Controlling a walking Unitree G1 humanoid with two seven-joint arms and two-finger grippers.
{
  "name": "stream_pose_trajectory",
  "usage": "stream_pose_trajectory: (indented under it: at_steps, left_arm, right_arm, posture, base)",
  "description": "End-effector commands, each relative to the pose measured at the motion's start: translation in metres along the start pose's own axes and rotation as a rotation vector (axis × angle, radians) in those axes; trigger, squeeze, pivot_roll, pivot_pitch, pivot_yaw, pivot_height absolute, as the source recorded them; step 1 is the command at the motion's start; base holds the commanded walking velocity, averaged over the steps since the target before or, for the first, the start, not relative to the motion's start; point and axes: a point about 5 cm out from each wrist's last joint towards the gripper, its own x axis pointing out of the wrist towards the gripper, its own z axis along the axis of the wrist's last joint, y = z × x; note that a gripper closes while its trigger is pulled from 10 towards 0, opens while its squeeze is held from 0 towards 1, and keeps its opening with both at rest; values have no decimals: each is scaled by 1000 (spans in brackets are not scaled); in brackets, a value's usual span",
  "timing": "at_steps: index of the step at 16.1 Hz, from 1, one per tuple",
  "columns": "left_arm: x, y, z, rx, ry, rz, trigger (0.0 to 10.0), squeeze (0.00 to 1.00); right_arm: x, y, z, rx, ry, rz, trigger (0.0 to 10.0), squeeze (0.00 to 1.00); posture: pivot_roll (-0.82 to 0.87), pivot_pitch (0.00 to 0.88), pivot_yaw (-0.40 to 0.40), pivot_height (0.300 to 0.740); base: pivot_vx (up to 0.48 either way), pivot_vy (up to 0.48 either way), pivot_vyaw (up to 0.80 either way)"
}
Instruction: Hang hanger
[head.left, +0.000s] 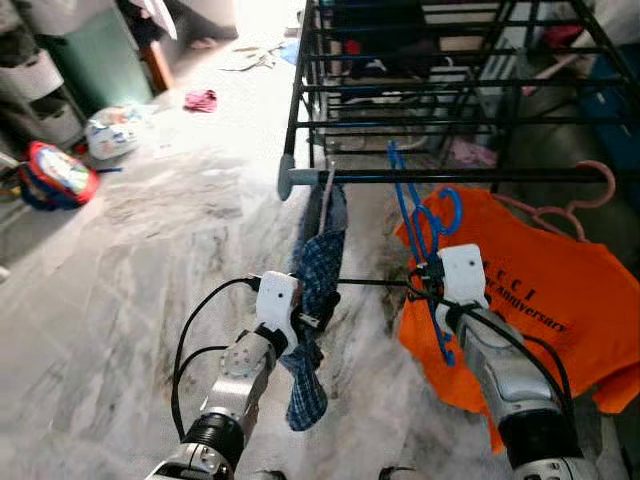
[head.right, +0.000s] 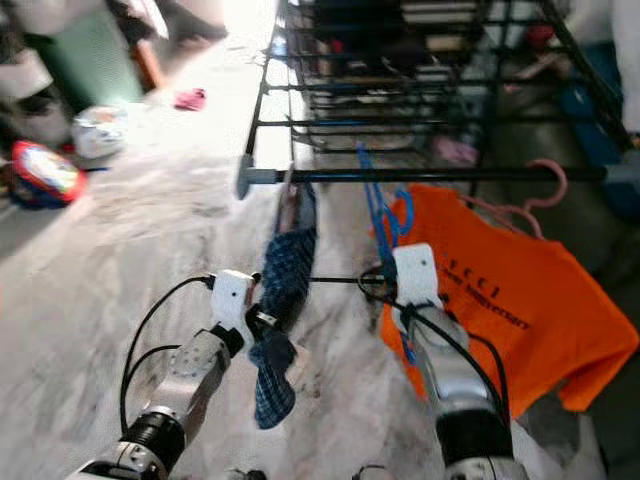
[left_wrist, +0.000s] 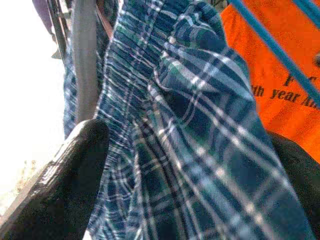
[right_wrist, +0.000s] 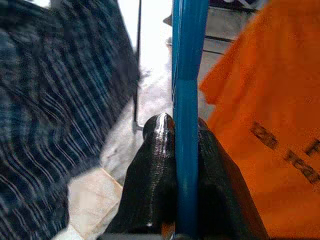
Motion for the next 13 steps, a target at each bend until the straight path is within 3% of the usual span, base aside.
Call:
stream_pose_trajectory:
  at_steps: [1, 5, 7, 10, 13]
  left_arm:
    - [-2, 1, 1, 13, -8, -1, 10000, 0]
    - [-6, 2, -2, 17, -9, -4, 10000, 0]
    - [-7, 1, -2, 23, -6, -16, 10000, 0]
    - [-6, -1, -1, 31, -7, -29, 10000, 0]
    - [-7, -2, -2, 32, -11, -32, 10000, 0]
  right_arm:
    - [2, 2, 1, 1, 1, 15, 10000, 0]
    - [14, -5, 11, 22, 21, -14, 10000, 0]
    - [20, -14, 19, -6, 36, -88, 10000, 0]
    - [28, -16, 41, -4, -8, -71, 10000, 0]
    - [33, -17, 50, 28, -22, -69, 10000, 0]
  posture:
    - [-54, 192, 64, 740]
    - [-42, 198, 66, 740]
    - [-43, 202, 66, 740]
    - [-39, 212, 65, 740]
    - [-30, 213, 59, 740]
  base:
    - [0, 0, 0]
    - [0, 0, 0]
    - [0, 0, 0]
    - [0, 0, 0]
    - [0, 0, 0]
